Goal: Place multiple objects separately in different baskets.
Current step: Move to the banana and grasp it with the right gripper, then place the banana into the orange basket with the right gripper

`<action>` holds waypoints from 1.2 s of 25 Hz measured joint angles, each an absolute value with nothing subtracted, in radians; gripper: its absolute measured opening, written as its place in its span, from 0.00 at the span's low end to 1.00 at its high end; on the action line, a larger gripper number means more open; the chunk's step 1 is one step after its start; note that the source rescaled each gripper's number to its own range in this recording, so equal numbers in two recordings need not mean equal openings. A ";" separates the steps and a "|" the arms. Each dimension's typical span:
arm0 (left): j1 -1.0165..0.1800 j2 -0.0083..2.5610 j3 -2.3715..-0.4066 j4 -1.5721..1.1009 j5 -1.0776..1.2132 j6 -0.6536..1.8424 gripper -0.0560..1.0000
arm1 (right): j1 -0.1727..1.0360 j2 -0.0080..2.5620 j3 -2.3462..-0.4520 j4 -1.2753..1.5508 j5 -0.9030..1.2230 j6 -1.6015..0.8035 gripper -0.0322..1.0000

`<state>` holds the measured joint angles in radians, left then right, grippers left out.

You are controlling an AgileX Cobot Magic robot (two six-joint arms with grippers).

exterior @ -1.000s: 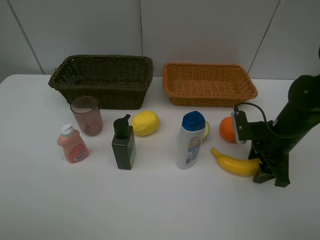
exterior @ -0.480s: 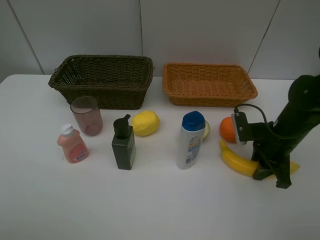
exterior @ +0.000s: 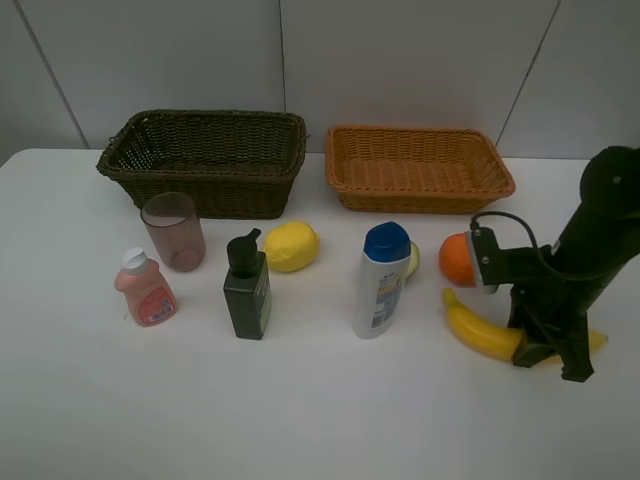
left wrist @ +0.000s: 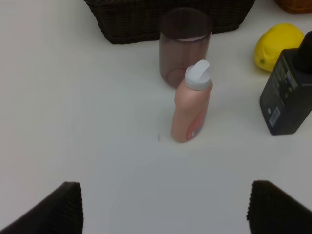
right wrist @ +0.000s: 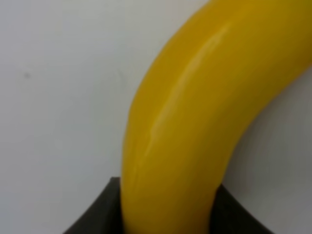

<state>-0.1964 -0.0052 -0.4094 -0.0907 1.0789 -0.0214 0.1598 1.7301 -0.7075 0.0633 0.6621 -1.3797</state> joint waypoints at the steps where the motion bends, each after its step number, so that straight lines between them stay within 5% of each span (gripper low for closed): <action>1: -0.196 -0.005 -0.409 -0.091 1.079 -0.021 0.91 | 0.160 1.712 -0.708 0.063 0.664 -1.382 0.03; 17: -0.196 -0.005 -0.409 -0.091 1.079 -0.021 0.91 | 0.160 1.412 -0.720 0.052 0.749 -1.402 0.03; 30: -0.196 -0.005 -0.409 -0.089 1.079 -0.021 0.91 | 0.189 1.497 -0.998 -0.063 0.779 -1.402 0.03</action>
<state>-0.1964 -0.0052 -0.4094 -0.0895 1.0789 -0.0214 0.1890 1.4970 -0.9978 -0.0629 0.7786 -1.4024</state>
